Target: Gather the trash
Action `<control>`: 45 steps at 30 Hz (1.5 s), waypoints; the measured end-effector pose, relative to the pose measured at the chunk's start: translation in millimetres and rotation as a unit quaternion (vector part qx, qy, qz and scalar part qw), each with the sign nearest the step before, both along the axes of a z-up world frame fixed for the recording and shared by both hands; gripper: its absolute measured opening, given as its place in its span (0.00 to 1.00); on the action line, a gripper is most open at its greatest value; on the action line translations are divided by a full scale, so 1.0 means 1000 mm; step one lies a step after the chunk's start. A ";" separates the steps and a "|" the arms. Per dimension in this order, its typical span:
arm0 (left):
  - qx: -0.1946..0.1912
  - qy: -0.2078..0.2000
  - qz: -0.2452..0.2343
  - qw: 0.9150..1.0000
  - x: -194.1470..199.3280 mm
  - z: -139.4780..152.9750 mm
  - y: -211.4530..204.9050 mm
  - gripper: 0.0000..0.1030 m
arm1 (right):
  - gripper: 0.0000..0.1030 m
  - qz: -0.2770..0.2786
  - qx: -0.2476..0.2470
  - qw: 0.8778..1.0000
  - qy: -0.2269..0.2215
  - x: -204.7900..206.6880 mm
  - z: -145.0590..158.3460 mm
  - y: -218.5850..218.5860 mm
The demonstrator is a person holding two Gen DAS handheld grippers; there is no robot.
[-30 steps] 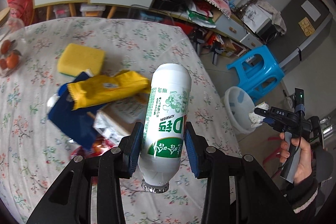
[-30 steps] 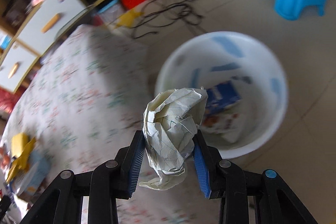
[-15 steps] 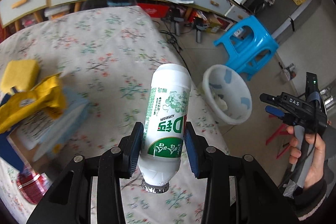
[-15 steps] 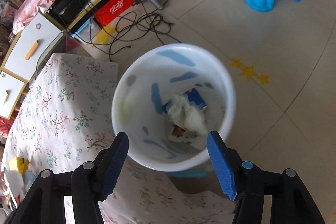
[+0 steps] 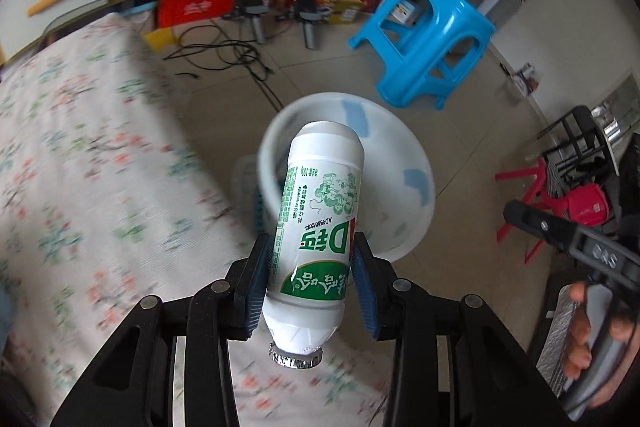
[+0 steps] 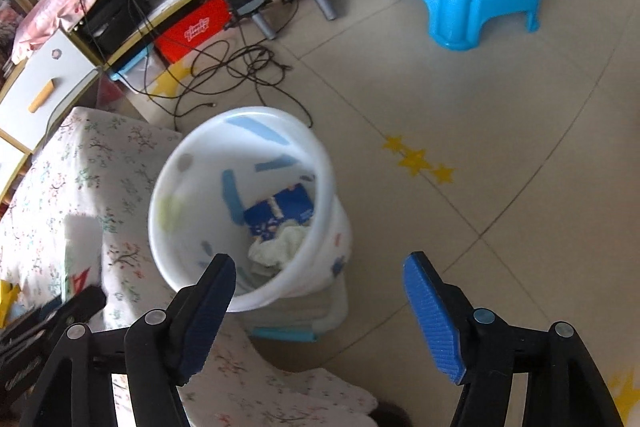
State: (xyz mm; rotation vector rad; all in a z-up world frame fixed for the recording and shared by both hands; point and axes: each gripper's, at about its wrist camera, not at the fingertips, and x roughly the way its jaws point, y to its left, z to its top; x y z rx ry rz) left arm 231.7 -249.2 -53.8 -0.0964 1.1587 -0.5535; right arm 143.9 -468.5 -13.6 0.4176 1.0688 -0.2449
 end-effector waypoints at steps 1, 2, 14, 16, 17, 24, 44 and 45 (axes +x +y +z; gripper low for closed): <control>0.002 -0.001 -0.003 1.000 0.002 -0.001 -0.006 0.40 | 0.72 -0.001 0.000 1.000 0.001 -0.002 -0.001 -0.003; 0.005 -0.002 -0.005 1.000 0.004 -0.003 -0.011 0.40 | 0.72 -0.002 0.001 1.000 0.001 -0.003 -0.001 -0.007; 0.029 -0.030 -0.014 0.999 0.020 -0.008 -0.049 0.41 | 0.72 -0.016 0.009 1.000 0.005 -0.014 -0.004 -0.030; 0.035 -0.032 -0.014 0.999 0.022 -0.007 -0.050 0.53 | 0.72 -0.016 0.008 1.000 0.005 -0.015 -0.004 -0.030; 0.038 -0.030 -0.010 0.999 0.022 -0.006 -0.048 0.69 | 0.72 -0.016 0.007 1.000 0.005 -0.015 -0.004 -0.030; 0.051 -0.057 0.000 0.997 0.012 0.007 -0.033 0.84 | 0.74 -0.011 0.001 1.000 0.001 -0.014 -0.001 -0.025; 0.048 -0.107 0.048 0.992 -0.050 0.054 0.102 1.00 | 0.77 0.047 -0.014 0.999 -0.009 0.008 0.013 0.047; 0.049 -0.110 0.053 0.991 -0.054 0.057 0.109 1.00 | 0.77 0.052 -0.015 0.998 -0.010 0.009 0.014 0.054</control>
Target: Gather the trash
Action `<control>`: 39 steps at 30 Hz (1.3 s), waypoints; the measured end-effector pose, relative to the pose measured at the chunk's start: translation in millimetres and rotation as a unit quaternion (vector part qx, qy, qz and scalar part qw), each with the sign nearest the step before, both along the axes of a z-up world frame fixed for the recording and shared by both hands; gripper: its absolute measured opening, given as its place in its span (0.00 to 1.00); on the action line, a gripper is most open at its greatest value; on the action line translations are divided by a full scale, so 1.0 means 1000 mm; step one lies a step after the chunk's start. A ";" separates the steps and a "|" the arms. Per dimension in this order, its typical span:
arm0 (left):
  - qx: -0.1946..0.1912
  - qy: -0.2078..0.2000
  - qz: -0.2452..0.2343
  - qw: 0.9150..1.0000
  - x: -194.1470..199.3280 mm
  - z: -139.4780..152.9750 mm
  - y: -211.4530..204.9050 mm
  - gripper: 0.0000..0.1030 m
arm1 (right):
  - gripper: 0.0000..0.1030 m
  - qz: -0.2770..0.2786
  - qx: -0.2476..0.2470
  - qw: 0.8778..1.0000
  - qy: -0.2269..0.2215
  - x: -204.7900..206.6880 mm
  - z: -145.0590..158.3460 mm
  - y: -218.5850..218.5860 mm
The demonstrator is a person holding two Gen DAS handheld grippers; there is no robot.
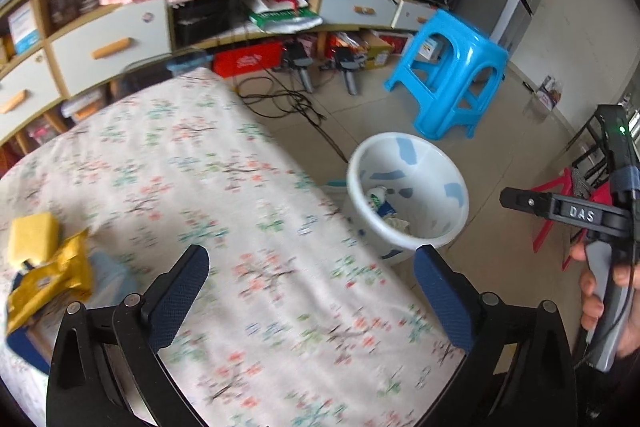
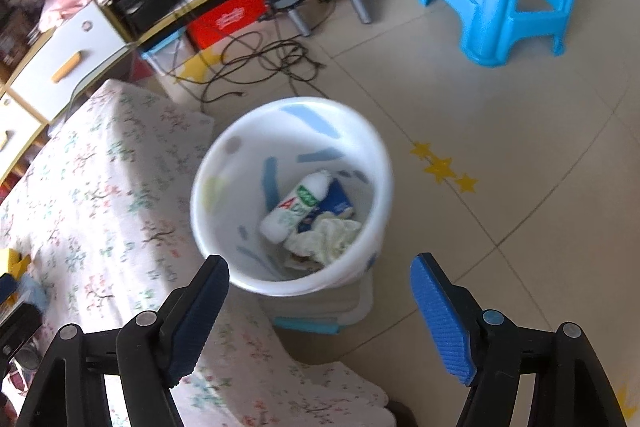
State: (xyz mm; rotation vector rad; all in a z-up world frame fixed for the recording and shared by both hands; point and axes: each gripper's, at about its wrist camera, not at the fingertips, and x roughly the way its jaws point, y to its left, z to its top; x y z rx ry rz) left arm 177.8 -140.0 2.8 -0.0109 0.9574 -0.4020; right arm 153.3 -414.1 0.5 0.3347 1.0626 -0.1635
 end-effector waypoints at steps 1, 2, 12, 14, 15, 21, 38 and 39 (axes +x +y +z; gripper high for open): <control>0.001 -0.005 0.006 1.000 -0.004 0.003 0.009 1.00 | 0.78 0.005 -0.001 1.000 -0.001 0.002 0.001 0.007; 0.001 -0.009 0.012 1.000 -0.008 0.006 0.018 1.00 | 0.78 0.009 -0.003 1.000 -0.002 0.003 0.002 0.012; 0.019 -0.030 0.116 0.993 -0.031 0.017 0.116 1.00 | 0.82 0.072 -0.023 0.997 -0.003 0.021 0.001 0.089; 0.014 -0.039 0.141 0.989 -0.034 0.017 0.140 1.00 | 0.83 0.084 -0.025 0.996 -0.002 0.026 0.000 0.106; 0.015 -0.043 0.153 0.987 -0.036 0.016 0.151 1.00 | 0.83 0.089 -0.026 0.996 -0.001 0.027 0.000 0.114; 0.014 -0.019 0.208 0.978 -0.039 0.006 0.210 1.00 | 0.83 0.126 -0.030 0.992 0.008 0.037 -0.008 0.164; -0.004 0.074 0.292 0.954 -0.061 -0.027 0.311 1.00 | 0.84 0.221 -0.018 0.975 0.016 0.057 -0.022 0.300; 0.000 0.073 0.294 0.953 -0.063 -0.027 0.314 1.00 | 0.84 0.223 -0.015 0.975 0.014 0.058 -0.022 0.304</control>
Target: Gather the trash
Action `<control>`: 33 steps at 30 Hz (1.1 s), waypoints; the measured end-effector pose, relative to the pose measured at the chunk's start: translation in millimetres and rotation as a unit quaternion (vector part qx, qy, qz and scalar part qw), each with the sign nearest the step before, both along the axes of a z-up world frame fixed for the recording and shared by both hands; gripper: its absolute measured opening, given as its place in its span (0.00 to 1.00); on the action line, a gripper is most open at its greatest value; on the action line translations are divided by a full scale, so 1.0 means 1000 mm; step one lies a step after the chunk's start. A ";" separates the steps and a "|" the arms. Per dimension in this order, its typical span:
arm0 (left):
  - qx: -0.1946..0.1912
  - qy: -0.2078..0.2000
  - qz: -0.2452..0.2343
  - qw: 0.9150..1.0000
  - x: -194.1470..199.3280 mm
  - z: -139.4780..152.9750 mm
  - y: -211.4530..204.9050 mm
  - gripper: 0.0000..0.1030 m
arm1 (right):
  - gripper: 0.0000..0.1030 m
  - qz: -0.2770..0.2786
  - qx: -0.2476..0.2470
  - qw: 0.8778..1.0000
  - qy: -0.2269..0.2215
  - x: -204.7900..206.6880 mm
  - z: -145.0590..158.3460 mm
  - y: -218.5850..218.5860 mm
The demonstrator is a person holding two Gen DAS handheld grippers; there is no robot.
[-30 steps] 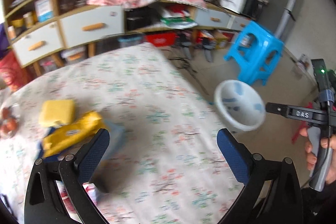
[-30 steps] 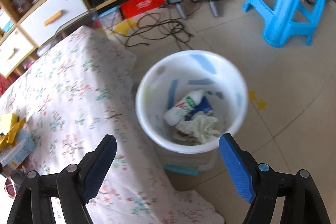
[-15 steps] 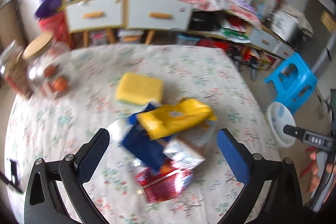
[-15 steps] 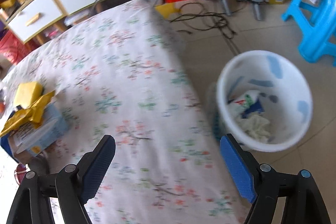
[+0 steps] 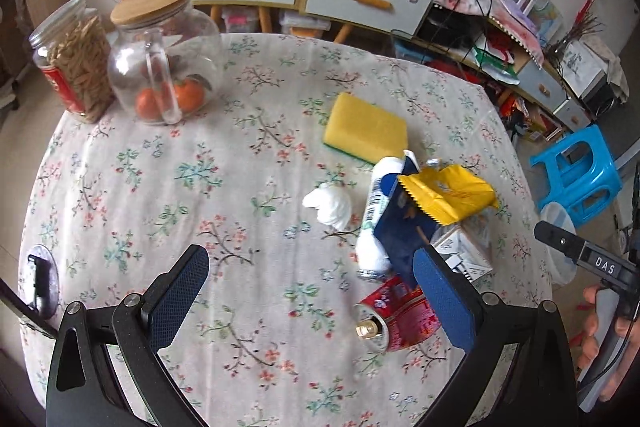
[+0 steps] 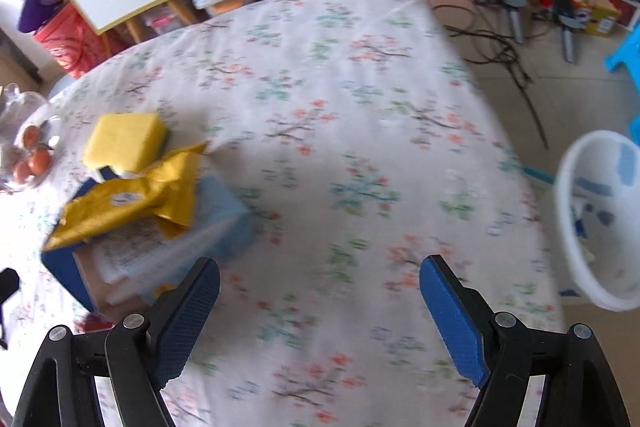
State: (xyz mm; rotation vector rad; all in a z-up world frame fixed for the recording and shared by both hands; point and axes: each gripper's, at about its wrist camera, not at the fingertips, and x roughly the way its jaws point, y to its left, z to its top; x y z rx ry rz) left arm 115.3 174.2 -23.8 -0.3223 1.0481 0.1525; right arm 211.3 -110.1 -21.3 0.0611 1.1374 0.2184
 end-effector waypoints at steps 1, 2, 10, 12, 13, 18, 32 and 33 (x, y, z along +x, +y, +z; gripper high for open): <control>0.004 -0.001 0.001 1.000 -0.001 0.000 0.003 1.00 | 0.84 0.002 0.005 1.000 0.000 0.002 0.000 0.006; 0.008 -0.001 0.002 1.000 -0.002 0.001 0.005 1.00 | 0.84 0.004 0.011 1.000 -0.001 0.003 0.000 0.011; 0.001 0.004 0.009 1.000 -0.010 -0.002 0.025 1.00 | 0.84 0.013 0.066 0.998 0.008 0.017 -0.004 0.045; -0.002 0.005 0.008 1.000 -0.011 -0.003 0.027 1.00 | 0.83 0.011 0.081 0.997 0.014 0.022 -0.007 0.051; -0.001 0.005 0.007 1.000 -0.011 -0.003 0.028 1.00 | 0.83 0.009 0.086 0.996 0.016 0.023 -0.009 0.053; 0.010 0.007 0.000 1.000 -0.012 -0.004 0.026 1.00 | 0.83 0.007 0.099 0.995 0.026 0.033 -0.019 0.064; 0.043 0.007 -0.046 0.998 -0.001 -0.006 -0.005 1.00 | 0.10 0.037 0.094 0.994 0.034 0.028 -0.023 0.061; 0.043 0.004 -0.047 0.998 0.000 -0.005 -0.008 1.00 | 0.09 0.037 0.091 0.995 0.031 0.027 -0.022 0.059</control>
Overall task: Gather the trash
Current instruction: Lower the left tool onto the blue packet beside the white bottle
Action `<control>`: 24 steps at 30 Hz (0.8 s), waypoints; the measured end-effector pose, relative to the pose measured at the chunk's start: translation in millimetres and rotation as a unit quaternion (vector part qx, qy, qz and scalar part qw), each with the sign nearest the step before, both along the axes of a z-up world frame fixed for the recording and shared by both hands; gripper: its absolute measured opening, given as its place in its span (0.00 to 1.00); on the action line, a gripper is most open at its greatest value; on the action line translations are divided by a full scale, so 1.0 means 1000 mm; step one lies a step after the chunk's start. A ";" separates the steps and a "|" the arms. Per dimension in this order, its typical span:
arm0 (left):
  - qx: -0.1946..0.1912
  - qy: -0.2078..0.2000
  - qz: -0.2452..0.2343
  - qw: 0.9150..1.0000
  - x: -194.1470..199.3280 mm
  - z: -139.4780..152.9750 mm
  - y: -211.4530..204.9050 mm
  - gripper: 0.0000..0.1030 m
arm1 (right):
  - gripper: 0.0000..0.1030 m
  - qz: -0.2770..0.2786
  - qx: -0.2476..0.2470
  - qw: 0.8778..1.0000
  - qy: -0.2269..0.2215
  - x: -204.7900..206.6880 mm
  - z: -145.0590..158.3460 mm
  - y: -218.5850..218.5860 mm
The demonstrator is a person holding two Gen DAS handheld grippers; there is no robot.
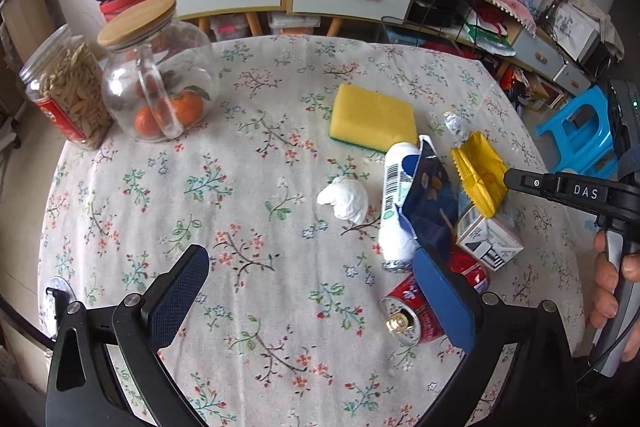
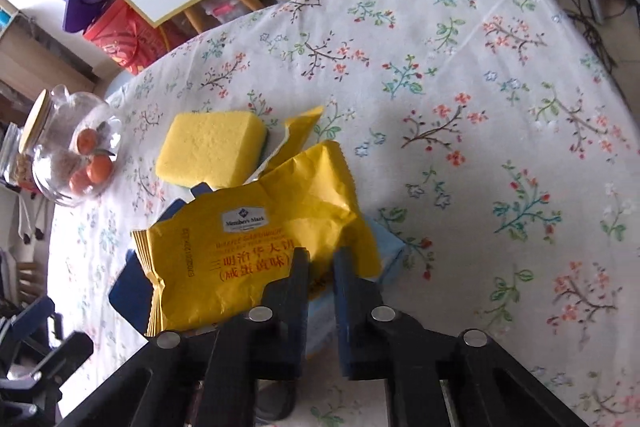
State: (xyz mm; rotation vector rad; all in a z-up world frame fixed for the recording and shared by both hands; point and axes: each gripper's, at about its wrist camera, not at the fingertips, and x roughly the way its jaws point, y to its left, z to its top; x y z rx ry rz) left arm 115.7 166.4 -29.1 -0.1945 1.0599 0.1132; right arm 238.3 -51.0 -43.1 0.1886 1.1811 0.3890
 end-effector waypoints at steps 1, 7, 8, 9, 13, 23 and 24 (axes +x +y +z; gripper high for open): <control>-0.003 -0.004 -0.003 1.000 0.001 0.001 -0.003 1.00 | 0.08 -0.002 -0.005 1.000 -0.002 -0.001 0.002 -0.003; -0.065 -0.016 -0.015 0.998 0.013 -0.002 -0.015 0.97 | 0.07 -0.017 -0.026 0.999 -0.004 -0.001 0.003 -0.022; -0.073 -0.016 -0.017 0.997 0.016 -0.004 -0.017 0.94 | 0.07 -0.021 -0.027 0.999 -0.003 -0.001 0.003 -0.027; -0.085 -0.017 -0.020 0.996 0.019 -0.006 -0.018 0.91 | 0.07 -0.026 -0.029 0.999 -0.002 -0.001 0.004 -0.032; -0.113 -0.018 -0.026 0.993 0.032 -0.013 -0.026 0.73 | 0.13 -0.042 -0.021 0.999 0.000 -0.001 0.005 -0.049; -0.160 0.000 -0.022 0.987 0.061 -0.033 -0.040 0.21 | 0.69 -0.093 0.030 0.995 0.027 0.011 -0.002 -0.077; -0.159 -0.002 -0.022 0.987 0.063 -0.032 -0.041 0.21 | 0.69 -0.097 0.032 0.994 0.028 0.013 -0.004 -0.078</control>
